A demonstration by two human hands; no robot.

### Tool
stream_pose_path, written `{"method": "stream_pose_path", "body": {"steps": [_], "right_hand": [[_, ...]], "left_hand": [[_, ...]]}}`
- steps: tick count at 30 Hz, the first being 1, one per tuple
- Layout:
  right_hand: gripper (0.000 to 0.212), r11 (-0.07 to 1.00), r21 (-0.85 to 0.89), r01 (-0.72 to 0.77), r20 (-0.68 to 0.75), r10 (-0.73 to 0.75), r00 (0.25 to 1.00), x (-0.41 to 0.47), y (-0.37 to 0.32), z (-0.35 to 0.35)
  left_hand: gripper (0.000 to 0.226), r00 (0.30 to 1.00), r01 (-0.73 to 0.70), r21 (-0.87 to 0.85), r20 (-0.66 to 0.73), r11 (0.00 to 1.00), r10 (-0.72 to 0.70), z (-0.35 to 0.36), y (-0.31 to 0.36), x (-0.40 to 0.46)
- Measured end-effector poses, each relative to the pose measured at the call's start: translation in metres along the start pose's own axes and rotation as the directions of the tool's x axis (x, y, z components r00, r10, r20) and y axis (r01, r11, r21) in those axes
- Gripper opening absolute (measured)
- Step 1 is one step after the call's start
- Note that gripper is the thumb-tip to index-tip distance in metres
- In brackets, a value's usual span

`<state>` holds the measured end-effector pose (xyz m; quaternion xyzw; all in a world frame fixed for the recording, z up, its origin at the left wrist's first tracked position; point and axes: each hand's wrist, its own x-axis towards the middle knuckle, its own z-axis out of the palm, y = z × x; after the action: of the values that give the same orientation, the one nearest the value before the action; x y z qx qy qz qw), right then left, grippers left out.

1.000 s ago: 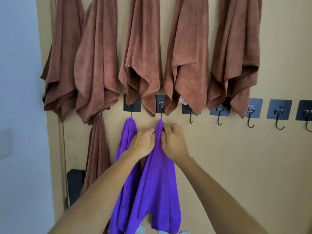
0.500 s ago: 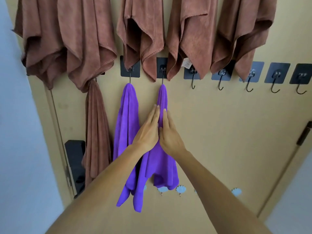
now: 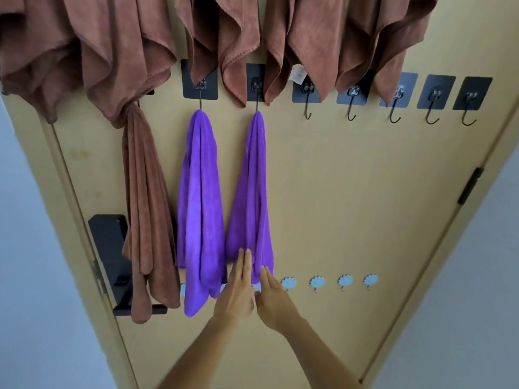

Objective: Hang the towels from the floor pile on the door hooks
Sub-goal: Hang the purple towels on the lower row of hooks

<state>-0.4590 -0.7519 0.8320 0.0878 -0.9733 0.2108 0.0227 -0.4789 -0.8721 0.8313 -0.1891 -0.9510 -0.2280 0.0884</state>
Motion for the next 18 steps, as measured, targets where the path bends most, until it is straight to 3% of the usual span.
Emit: {"method": "stream_pose_path", "body": {"steps": [3, 7, 13, 18], "right_hand": [[0.060, 0.989, -0.080, -0.124, 0.115, 0.133, 0.984, -0.029, 0.021, 0.022], [0.061, 0.958, -0.148, -0.246, 0.182, 0.270, 0.945, -0.075, 0.051, 0.031], [0.060, 0.886, -0.169, -0.432, 0.134, 0.455, 0.880, -0.175, 0.123, 0.020], [0.058, 0.732, -0.138, -0.667, 0.081, 0.680, 0.729, -0.332, 0.201, 0.004]], "left_hand": [[0.095, 0.983, 0.126, 0.117, 0.115, 0.985, -0.140, 0.036, 0.001, -0.029], [0.075, 0.907, 0.092, 0.262, 0.375, 0.961, -0.189, 0.072, 0.020, -0.066], [0.069, 0.847, -0.176, 0.275, 0.532, 0.945, 0.004, 0.122, 0.111, -0.095], [0.068, 0.721, -0.405, 0.157, 0.661, 0.901, 0.209, 0.184, 0.234, -0.152]]}}
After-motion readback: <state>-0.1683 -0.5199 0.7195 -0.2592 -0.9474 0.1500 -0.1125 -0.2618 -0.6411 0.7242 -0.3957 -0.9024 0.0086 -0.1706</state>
